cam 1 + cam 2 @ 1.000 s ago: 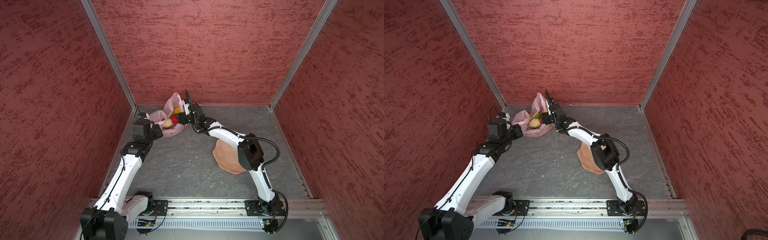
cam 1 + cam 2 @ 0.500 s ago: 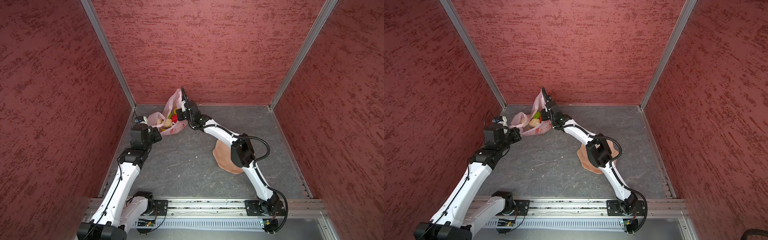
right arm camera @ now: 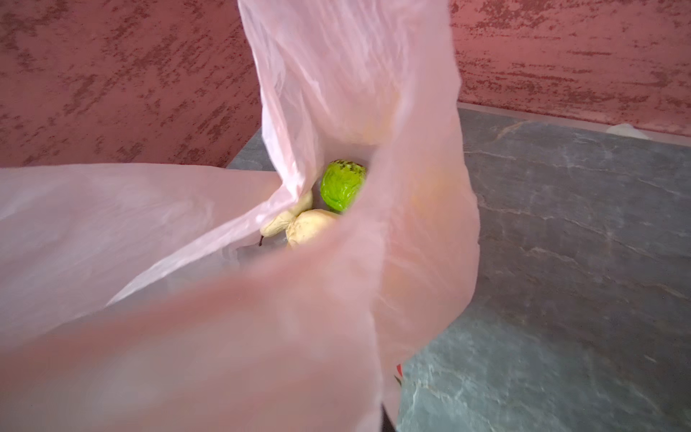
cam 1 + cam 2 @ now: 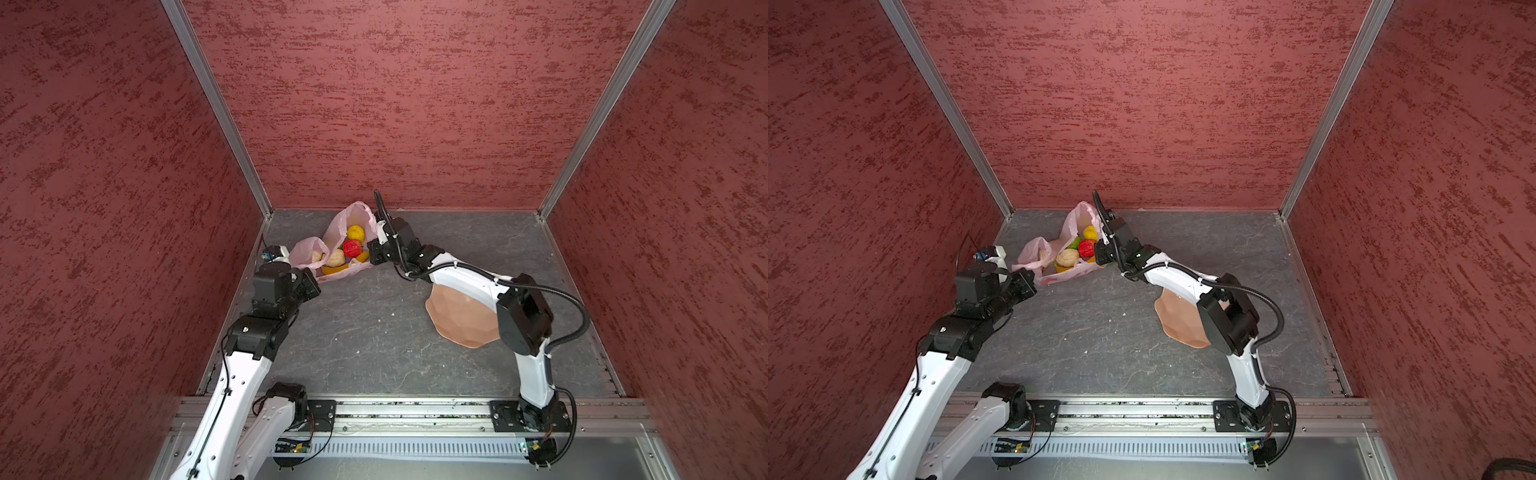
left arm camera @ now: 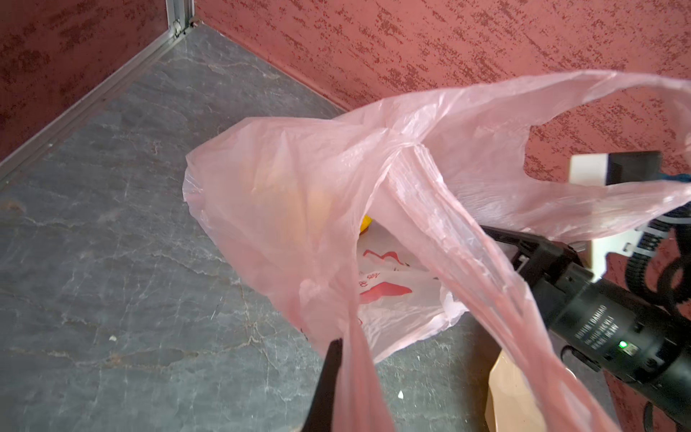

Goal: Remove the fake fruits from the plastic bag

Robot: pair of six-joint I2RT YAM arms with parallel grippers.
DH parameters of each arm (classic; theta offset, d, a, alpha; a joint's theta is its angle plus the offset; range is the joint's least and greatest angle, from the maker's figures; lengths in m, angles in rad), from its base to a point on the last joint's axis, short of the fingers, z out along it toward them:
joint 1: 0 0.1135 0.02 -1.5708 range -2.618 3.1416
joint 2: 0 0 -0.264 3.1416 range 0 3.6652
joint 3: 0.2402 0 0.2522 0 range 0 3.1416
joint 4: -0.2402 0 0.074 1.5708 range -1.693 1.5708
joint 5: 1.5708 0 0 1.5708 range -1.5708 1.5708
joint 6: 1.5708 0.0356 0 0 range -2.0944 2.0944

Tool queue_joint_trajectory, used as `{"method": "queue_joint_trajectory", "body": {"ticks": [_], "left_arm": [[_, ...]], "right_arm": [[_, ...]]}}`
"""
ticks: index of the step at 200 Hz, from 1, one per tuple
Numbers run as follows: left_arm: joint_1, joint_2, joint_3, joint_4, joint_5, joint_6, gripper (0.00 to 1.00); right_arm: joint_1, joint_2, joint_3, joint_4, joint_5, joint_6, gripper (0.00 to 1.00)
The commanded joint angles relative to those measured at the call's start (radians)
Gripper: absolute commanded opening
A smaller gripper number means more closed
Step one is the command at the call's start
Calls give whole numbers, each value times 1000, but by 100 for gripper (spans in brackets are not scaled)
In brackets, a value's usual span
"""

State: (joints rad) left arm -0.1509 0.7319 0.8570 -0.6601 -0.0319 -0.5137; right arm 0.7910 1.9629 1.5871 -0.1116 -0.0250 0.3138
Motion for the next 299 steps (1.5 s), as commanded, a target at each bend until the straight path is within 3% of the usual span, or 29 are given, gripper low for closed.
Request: {"method": "queue_joint_trajectory", "body": {"ticks": [1, 35, 55, 62, 83, 96, 129, 163, 235, 265, 299], "left_arm": [[-39, -47, 25, -129, -2, -79, 0], [-149, -124, 18, -240, -42, -187, 6], [-224, -166, 31, -316, -105, -249, 15], [-248, -178, 42, -348, -125, -267, 23], [-312, -193, 83, -427, -186, -283, 62], [-338, -181, 121, -474, -214, -270, 79], [-363, -63, 282, -589, -280, -173, 99], [-392, 74, 468, -643, -314, -41, 100], [-485, 440, 905, -873, -194, 171, 100], [-569, 553, 963, -935, -246, 189, 100], [-601, 608, 935, -931, -254, 217, 100]], "right_arm": [[33, -112, -119, 65, 14, 6, 7], [71, -236, -271, 67, 21, 51, 7], [79, -288, -327, 66, 26, 71, 7], [80, -300, -343, 67, 29, 77, 7], [80, -321, -369, 74, 34, 84, 7], [80, -320, -369, 72, 38, 84, 7], [80, -321, -360, 73, 45, 82, 7], [80, -337, -367, 68, 60, 87, 7], [80, -362, -400, 66, 88, 96, 7], [80, -357, -412, 76, 88, 105, 7], [80, -356, -424, 82, 86, 110, 7]]}}
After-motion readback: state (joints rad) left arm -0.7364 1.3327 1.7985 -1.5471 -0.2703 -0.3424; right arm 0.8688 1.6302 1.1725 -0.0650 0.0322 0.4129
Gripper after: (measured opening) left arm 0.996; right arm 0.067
